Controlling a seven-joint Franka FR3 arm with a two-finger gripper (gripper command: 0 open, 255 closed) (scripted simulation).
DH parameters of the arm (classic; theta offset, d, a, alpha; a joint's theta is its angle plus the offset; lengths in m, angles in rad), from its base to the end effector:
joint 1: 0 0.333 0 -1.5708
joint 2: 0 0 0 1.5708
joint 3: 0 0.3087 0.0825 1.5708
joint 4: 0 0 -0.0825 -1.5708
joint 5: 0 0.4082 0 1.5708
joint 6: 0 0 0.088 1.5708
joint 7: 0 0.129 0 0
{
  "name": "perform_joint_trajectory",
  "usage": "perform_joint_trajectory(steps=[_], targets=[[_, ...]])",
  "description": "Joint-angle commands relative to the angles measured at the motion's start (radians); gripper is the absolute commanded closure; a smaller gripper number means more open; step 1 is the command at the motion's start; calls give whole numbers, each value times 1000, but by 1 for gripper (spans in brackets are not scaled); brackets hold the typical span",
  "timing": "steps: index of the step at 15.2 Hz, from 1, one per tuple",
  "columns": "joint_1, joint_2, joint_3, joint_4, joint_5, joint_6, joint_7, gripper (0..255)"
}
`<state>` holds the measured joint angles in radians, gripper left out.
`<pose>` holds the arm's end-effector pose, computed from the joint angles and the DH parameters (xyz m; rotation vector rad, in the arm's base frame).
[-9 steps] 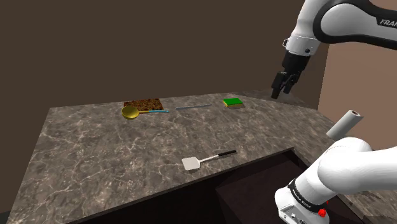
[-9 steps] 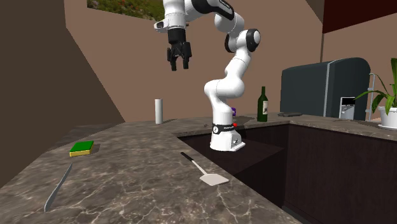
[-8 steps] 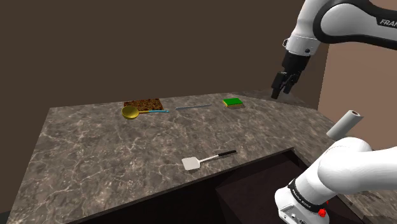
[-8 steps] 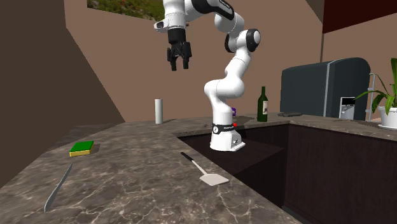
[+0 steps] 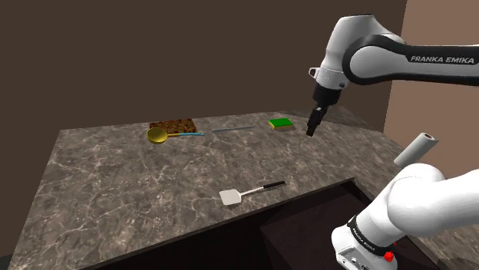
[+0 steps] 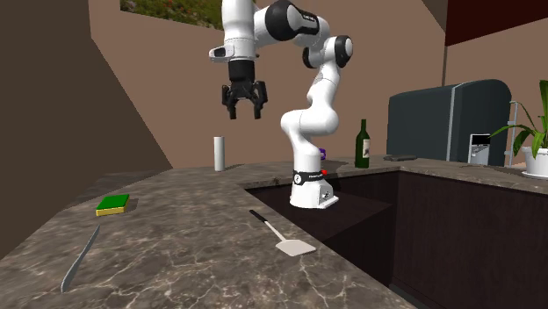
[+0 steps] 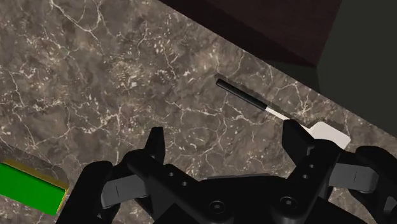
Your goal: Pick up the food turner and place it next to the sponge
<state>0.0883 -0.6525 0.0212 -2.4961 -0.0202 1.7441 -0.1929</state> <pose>0.3663 0.0380 0.4607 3.0741 0.4676 -0.1571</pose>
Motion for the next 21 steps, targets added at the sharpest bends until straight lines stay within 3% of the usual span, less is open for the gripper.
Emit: perform_joint_trajectory(steps=[1, 13, 21], targets=[[31, 46, 3, -26, -2, 78, -61, 0], [206, 335, 51, -139, -9, 509, -383, 0], [294, 555, 106, -170, -41, 778, -558, 0]])
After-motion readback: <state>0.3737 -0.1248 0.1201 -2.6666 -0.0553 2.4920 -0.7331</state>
